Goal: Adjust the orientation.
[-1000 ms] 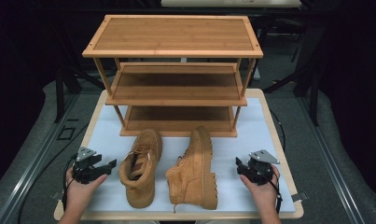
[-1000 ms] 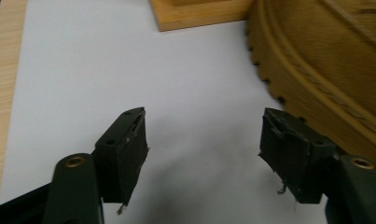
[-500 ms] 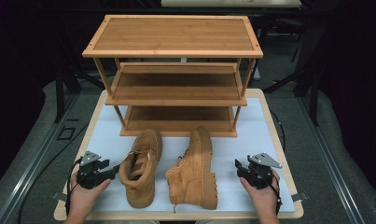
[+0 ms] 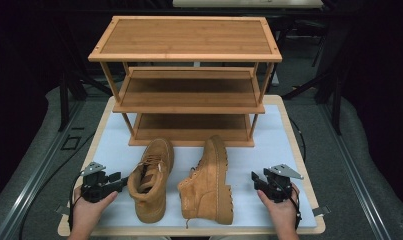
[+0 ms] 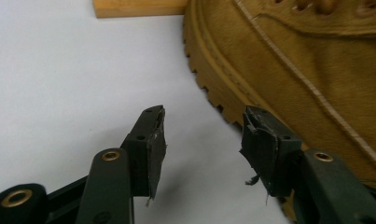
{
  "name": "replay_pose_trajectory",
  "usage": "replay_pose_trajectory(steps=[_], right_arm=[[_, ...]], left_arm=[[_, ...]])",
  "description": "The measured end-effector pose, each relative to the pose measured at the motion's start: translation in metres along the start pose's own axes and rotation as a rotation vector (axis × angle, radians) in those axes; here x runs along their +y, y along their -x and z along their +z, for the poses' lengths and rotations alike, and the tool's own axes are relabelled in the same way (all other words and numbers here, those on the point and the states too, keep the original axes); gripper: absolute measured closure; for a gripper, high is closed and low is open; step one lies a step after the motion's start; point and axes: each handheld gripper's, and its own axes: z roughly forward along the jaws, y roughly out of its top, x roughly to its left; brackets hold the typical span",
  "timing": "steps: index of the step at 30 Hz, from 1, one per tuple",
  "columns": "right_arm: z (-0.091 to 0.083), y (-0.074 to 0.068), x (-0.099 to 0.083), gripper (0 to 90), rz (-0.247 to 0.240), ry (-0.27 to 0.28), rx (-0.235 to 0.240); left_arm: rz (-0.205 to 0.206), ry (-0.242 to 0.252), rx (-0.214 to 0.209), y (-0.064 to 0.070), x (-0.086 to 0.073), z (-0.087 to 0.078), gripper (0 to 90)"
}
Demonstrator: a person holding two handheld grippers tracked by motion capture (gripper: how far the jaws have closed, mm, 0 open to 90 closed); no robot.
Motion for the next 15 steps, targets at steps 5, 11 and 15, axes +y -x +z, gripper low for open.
replay_pose_trajectory(steps=[5, 11, 15], right_arm=[[0.001, 0.000, 0.000, 49.7, 0.001, -0.006, 0.001], [0.002, 0.000, 0.000, 48.8, 0.005, -0.019, -0.003], [0.000, 0.002, 0.000, 48.8, 0.014, -0.012, 0.006]], left_arm=[[-0.028, 0.017, -0.024, 0.008, 0.012, -0.014, 53.1], [-0.009, -0.006, -0.031, 0.019, 0.035, -0.039, 55.5], [0.033, -0.006, -0.030, 0.030, 0.056, -0.056, 54.9]])
